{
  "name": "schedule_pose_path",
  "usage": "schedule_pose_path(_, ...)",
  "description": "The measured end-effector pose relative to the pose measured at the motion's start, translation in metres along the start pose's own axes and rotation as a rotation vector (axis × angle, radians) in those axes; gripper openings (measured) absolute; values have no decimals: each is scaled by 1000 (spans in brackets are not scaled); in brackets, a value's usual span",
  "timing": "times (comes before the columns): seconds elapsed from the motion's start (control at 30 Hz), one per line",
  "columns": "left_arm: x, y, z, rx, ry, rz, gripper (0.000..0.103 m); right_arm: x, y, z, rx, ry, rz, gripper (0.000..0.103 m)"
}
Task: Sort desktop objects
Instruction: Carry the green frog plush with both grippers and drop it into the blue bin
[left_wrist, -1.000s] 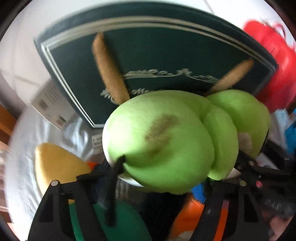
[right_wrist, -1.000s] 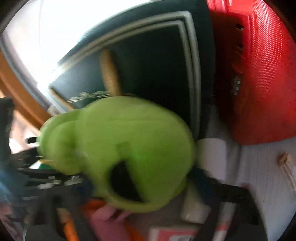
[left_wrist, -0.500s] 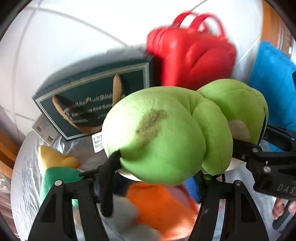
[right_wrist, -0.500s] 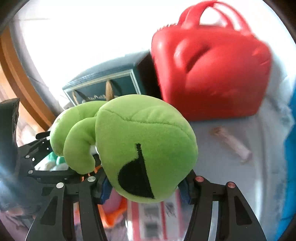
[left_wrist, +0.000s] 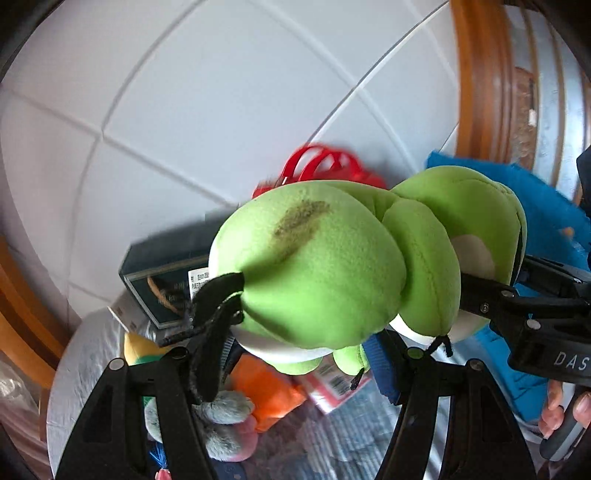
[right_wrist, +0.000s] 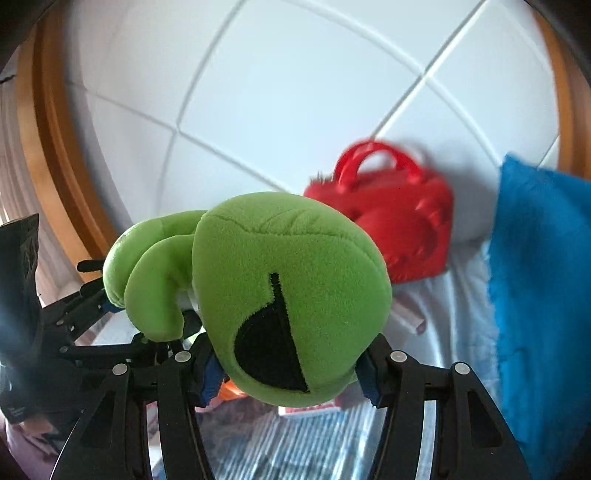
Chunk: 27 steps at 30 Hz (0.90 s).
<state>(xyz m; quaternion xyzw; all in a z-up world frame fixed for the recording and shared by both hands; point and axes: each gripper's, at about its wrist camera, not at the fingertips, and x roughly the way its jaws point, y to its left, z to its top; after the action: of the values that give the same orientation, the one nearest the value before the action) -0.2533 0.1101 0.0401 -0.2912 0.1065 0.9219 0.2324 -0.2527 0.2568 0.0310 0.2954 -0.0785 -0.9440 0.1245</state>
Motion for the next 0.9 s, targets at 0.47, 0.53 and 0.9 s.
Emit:
schedule_pose_path(0.47,-100,-127,34,148,-173,-178,66,-193,-41,-17,98,-203,-168,62)
schedule_pose_path(0.53,-110,-151,37,164,-184,-208,66,-217,-56,-22,114,-217,-196,62)
schedule_pose_path(0.9,-114,-293,49,259,-170,-360,66,-310,-164,-55,228,-257,-335,65)
